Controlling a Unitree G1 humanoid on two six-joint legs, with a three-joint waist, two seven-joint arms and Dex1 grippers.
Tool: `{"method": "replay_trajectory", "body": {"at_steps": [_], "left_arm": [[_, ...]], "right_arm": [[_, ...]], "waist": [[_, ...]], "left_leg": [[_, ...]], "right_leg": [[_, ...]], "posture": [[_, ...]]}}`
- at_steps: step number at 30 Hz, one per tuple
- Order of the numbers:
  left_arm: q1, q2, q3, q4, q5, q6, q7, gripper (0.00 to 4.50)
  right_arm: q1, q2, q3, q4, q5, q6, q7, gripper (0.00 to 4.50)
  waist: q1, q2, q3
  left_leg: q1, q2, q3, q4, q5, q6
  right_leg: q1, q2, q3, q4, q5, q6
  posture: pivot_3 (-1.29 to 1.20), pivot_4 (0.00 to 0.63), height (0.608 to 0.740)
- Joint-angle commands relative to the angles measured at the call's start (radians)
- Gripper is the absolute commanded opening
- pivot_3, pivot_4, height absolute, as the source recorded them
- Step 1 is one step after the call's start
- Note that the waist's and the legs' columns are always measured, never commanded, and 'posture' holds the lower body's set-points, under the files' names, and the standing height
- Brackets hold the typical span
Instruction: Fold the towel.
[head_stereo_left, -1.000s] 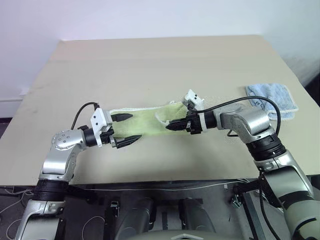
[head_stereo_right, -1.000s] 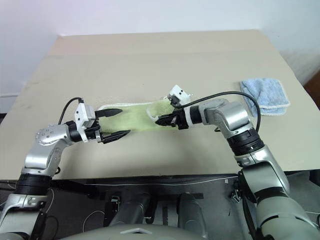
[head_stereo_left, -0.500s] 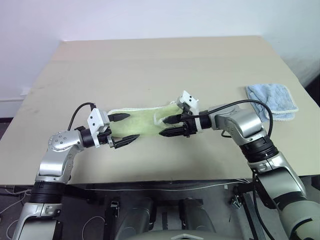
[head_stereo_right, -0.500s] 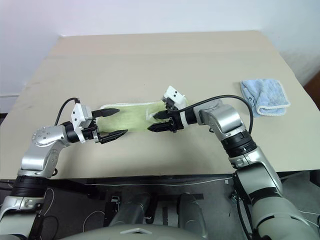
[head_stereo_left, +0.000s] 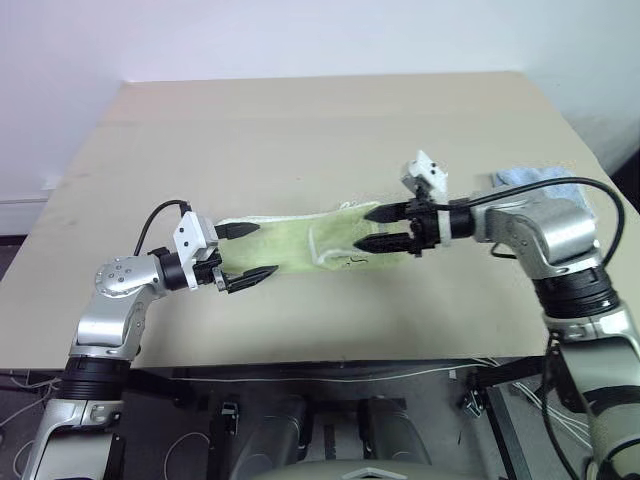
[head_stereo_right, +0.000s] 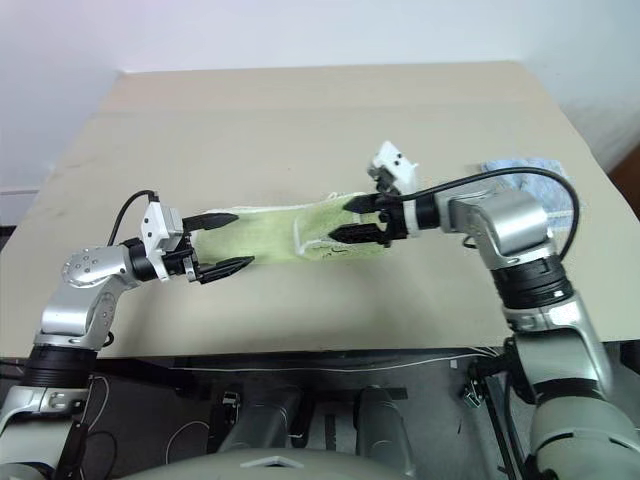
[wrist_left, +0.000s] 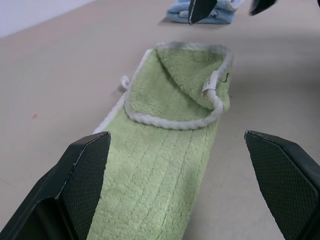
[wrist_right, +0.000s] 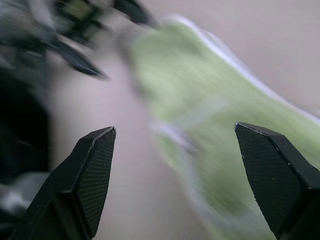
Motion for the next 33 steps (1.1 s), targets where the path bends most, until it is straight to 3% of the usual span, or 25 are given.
{"method": "replay_trajectory", "body": {"at_steps": [1, 6, 15, 27, 33], "left_arm": [[-0.008, 0.004, 0.007, -0.007, -0.002, -0.017, -0.008, 4.50], [-0.016, 0.001, 0.003, 0.007, 0.003, -0.024, -0.012, 4.50], [-0.019, 0.004, -0.001, 0.012, 0.010, -0.032, -0.020, 4.50], [0.008, 0.010, 0.009, 0.007, 0.009, -0.039, -0.019, 4.50], [0.004, 0.005, 0.001, 0.018, 0.016, -0.055, -0.019, 4.50]], "right_arm": [[0.018, -0.037, -0.023, -0.011, -0.004, -0.024, 0.036, 2.72], [0.040, -0.034, 0.010, -0.006, -0.060, -0.071, 0.018, 0.97], [0.038, 0.003, 0.089, 0.033, -0.167, -0.117, -0.011, 0.97], [0.023, -0.013, 0.024, 0.038, -0.139, -0.091, 0.019, 0.97], [0.038, 0.007, 0.061, 0.035, -0.171, -0.113, 0.014, 0.97]], "waist": [[0.000, 0.000, 0.000], [-0.004, 0.000, 0.000], [-0.001, 0.000, 0.000], [-0.001, 0.000, 0.000], [-0.003, 0.000, 0.000]], "left_leg": [[0.000, 0.000, 0.000, 0.000, 0.000, 0.000], [0.000, 0.000, 0.001, 0.000, 0.000, 0.000], [0.000, 0.000, 0.001, 0.000, 0.000, 0.000], [0.000, 0.000, 0.001, 0.000, 0.000, 0.000], [0.000, 0.000, 0.001, 0.000, 0.000, 0.000]], "right_leg": [[0.001, 0.000, 0.000, 0.000, 0.000, 0.000], [0.000, 0.000, 0.002, 0.002, 0.000, 0.000], [0.000, 0.000, 0.001, 0.002, 0.000, -0.001], [0.000, 0.000, 0.001, 0.002, 0.000, -0.001], [0.000, 0.000, 0.001, 0.002, 0.000, -0.001]], "posture": [[0.00, 0.150, 0.740], [0.00, 0.150, 0.740], [0.00, 0.150, 0.740], [0.00, 0.150, 0.740], [0.00, 0.150, 0.740]]}}
